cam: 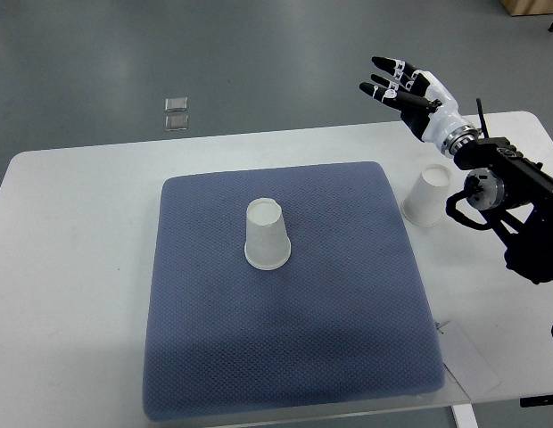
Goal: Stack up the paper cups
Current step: 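Lower the right hand toward the white paper cup beside the mat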
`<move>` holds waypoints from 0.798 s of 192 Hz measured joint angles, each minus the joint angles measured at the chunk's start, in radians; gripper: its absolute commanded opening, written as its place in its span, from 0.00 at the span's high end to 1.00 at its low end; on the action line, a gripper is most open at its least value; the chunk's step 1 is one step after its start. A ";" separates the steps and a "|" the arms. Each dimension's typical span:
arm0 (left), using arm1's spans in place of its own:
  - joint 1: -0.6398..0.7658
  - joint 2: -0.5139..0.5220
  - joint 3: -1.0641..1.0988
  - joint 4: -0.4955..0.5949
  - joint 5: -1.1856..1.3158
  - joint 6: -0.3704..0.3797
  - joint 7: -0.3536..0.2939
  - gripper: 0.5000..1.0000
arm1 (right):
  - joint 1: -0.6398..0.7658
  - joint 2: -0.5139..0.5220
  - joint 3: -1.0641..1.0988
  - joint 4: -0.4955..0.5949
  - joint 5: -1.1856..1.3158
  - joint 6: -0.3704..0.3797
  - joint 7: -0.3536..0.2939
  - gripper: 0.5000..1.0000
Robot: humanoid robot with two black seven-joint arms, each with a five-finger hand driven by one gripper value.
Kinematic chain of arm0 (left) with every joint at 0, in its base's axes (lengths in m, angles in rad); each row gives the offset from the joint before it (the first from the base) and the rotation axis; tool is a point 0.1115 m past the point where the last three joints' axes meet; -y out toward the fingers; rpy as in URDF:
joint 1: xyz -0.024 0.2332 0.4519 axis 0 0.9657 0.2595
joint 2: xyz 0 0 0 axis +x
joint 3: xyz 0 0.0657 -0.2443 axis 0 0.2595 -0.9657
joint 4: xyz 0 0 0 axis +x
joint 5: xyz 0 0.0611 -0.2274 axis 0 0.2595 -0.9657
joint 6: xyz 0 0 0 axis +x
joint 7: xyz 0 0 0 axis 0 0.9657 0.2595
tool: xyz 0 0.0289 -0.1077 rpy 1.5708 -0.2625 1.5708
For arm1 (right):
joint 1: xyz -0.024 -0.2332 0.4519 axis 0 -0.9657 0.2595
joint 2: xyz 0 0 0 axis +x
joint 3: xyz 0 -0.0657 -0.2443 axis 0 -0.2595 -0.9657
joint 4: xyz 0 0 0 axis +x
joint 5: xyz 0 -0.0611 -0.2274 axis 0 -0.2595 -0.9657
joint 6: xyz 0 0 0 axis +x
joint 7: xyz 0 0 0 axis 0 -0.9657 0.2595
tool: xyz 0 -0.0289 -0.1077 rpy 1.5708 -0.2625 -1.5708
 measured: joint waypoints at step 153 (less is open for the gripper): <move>0.006 0.000 -0.003 0.006 0.000 -0.001 -0.005 0.00 | -0.001 0.008 -0.017 0.000 -0.002 0.003 0.002 0.18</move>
